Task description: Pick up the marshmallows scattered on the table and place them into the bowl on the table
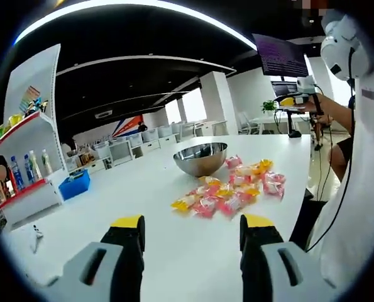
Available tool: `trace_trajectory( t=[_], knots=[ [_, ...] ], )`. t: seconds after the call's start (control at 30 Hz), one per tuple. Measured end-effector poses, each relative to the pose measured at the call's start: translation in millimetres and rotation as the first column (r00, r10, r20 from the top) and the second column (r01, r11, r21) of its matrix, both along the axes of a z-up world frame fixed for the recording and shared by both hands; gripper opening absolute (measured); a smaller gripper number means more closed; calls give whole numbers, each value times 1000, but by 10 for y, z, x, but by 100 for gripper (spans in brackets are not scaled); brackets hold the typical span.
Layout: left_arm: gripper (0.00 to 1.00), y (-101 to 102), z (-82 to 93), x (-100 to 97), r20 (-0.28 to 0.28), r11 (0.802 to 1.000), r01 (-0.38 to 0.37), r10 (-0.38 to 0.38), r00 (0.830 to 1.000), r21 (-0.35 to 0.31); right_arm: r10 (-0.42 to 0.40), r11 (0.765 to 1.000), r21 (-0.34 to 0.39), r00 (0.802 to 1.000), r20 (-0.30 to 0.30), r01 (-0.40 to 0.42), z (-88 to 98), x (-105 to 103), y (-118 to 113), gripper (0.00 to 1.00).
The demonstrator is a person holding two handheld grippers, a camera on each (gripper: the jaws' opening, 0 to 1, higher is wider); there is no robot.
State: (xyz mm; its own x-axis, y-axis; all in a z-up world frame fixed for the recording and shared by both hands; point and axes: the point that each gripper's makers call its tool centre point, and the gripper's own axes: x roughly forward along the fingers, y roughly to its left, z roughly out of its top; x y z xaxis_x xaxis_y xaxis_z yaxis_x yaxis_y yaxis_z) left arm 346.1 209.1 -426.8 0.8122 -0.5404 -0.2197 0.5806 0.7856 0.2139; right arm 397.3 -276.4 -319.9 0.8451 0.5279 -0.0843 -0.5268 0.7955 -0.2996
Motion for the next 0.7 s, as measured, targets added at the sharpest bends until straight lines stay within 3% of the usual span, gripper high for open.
trace_trajectory(
  t=[0.13,0.2,0.27,0.37,0.47,0.7],
  knots=[
    [61,-68,-25,-21,1,1000,9,-9,1000,8,79,993,-91,997,-12,-79,-4,14,161,44],
    [60,-98,-42,-27,0,1000,14,-14,1000,14,101,992,-80,995,-9,-102,27,33,208,44],
    [60,-111,-56,-30,-3,1000,17,-17,1000,22,174,979,-100,984,-29,-176,12,4,339,44],
    [60,-134,-75,-35,-10,999,23,-23,1000,32,267,948,-163,961,-69,-275,-53,-43,527,44],
    [59,-174,-73,-54,-8,999,35,-35,999,31,350,894,-248,927,-133,-373,-201,-89,710,44],
    [58,-252,-54,-119,-5,998,63,-63,998,22,406,835,-323,895,-183,-445,-350,-55,956,41]
  ],
)
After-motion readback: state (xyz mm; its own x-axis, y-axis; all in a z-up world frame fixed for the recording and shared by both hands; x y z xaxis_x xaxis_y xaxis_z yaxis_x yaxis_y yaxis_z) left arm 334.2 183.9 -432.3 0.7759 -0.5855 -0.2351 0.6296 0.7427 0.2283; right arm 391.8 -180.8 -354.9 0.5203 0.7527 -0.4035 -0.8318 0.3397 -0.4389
